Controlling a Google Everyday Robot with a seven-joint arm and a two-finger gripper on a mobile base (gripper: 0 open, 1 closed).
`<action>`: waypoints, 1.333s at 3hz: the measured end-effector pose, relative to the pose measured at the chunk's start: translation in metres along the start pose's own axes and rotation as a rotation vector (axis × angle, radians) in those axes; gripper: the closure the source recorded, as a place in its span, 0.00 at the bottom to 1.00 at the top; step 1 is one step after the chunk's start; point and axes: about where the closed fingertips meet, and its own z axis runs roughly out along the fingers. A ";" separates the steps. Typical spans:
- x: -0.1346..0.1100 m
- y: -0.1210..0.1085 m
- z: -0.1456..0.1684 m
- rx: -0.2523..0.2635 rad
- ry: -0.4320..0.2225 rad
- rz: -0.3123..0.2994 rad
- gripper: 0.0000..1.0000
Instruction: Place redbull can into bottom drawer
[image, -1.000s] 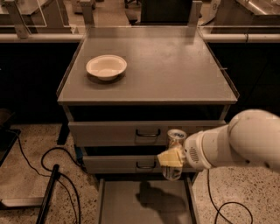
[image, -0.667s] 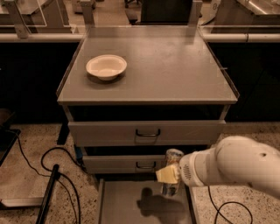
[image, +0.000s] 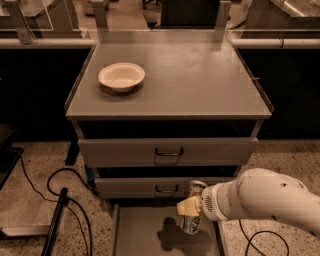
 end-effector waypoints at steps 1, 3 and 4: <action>0.024 -0.009 0.036 -0.019 0.017 0.070 1.00; 0.077 -0.051 0.137 -0.054 0.056 0.275 1.00; 0.090 -0.052 0.149 -0.068 0.082 0.296 1.00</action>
Offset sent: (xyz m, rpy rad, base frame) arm -0.0154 0.0092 -0.2024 0.1399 0.1976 -0.2333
